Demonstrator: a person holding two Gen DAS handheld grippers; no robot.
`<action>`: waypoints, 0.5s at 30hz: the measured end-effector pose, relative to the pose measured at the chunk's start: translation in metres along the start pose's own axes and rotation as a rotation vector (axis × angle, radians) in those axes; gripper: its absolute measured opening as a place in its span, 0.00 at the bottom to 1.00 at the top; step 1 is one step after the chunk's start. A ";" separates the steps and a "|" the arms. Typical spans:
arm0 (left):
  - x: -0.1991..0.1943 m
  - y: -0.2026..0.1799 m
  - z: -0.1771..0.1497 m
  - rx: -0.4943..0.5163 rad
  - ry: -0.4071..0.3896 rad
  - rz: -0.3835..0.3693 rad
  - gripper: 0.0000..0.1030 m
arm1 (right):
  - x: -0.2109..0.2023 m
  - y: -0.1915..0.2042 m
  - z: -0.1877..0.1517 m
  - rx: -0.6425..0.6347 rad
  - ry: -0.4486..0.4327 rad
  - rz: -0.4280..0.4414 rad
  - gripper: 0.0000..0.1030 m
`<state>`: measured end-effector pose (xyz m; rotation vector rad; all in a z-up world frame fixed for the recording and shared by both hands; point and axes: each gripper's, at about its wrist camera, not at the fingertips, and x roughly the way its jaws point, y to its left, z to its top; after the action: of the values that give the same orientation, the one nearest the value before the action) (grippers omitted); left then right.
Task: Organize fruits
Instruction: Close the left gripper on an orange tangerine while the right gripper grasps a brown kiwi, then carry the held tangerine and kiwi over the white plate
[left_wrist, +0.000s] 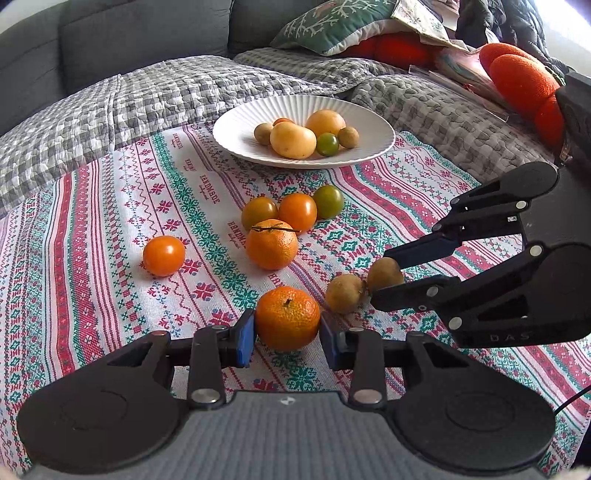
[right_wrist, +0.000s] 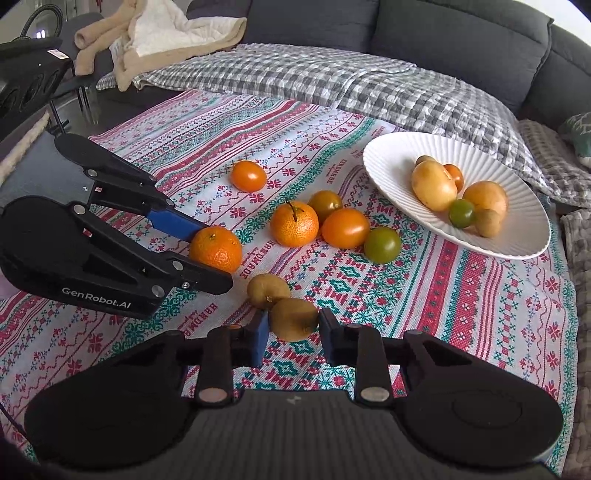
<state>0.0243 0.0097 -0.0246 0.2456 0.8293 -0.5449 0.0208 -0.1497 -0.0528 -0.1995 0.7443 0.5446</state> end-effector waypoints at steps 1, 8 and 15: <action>-0.001 0.000 0.000 -0.003 -0.003 0.000 0.26 | -0.001 -0.002 0.000 0.008 -0.004 -0.002 0.26; -0.004 0.004 0.003 -0.042 -0.021 -0.013 0.26 | -0.011 -0.015 0.002 0.067 -0.037 -0.013 0.26; -0.008 0.001 0.010 -0.063 -0.048 -0.021 0.26 | -0.022 -0.032 0.005 0.141 -0.083 -0.017 0.26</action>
<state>0.0265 0.0092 -0.0121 0.1658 0.8023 -0.5416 0.0277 -0.1834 -0.0341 -0.0519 0.6966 0.4792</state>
